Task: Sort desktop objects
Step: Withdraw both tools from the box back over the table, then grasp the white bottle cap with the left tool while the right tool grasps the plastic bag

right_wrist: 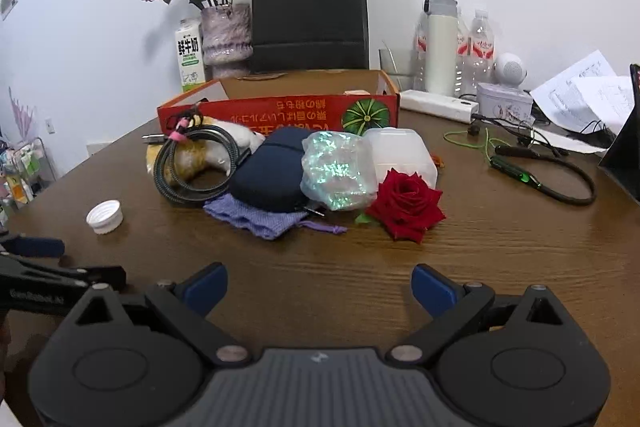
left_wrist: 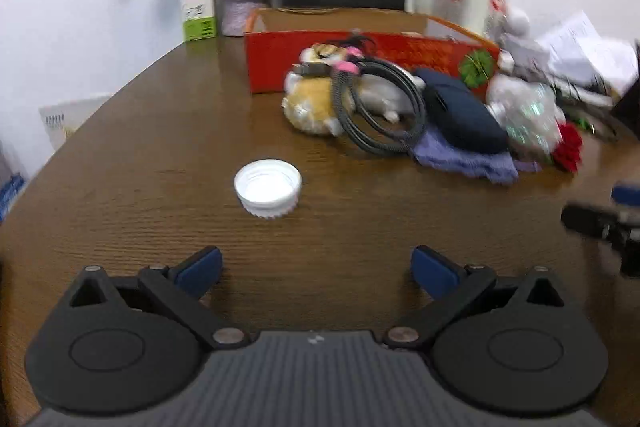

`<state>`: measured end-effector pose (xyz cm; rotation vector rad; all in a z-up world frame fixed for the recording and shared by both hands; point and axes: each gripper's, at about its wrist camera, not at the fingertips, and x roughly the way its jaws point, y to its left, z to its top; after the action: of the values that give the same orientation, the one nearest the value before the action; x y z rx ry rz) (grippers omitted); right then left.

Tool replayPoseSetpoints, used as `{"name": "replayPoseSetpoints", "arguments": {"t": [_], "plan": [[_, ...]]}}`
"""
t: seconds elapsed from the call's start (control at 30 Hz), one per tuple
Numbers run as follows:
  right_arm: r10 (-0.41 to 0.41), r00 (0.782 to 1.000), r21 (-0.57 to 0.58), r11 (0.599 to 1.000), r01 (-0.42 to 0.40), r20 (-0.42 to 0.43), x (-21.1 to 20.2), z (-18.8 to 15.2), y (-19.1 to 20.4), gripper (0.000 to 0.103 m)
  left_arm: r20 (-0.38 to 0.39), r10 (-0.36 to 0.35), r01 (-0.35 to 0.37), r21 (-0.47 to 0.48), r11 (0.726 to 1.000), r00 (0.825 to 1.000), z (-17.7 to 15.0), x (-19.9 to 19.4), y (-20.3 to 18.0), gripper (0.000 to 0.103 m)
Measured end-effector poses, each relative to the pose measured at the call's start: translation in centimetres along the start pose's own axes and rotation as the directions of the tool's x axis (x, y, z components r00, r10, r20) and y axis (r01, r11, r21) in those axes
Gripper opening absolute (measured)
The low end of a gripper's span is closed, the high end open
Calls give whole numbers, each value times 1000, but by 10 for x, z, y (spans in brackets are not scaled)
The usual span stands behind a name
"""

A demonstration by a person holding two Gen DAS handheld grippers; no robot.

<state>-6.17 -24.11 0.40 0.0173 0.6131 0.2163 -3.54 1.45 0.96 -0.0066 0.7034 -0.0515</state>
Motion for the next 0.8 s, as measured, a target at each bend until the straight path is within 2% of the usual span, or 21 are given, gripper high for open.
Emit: {"name": "replayPoseSetpoints", "arguments": {"t": [0.07,0.27,0.43,0.63,0.7,0.8], "plan": [[11,1000,6,1000,-11,-13,7,2,-2,99,3,1,-1,-29,1000,1000,1,2,5,103],[6,999,35,999,-4,-33,15,3,-5,99,-9,22,-21,24,999,1000,3,6,-3,103],[24,999,13,1000,-24,-41,16,3,-3,99,-6,9,-8,26,1000,1000,2,5,-3,103],[19,999,-3,1000,-19,48,4,8,-2,98,2,24,-24,50,998,1000,9,8,-2,103],[37,997,-8,999,-37,68,3,18,-4,93,35,31,-34,72,997,999,16,9,0,103],[25,995,-49,999,-20,100,9,35,-2,85,67,20,-23,45,999,998,26,11,8,98]]}}
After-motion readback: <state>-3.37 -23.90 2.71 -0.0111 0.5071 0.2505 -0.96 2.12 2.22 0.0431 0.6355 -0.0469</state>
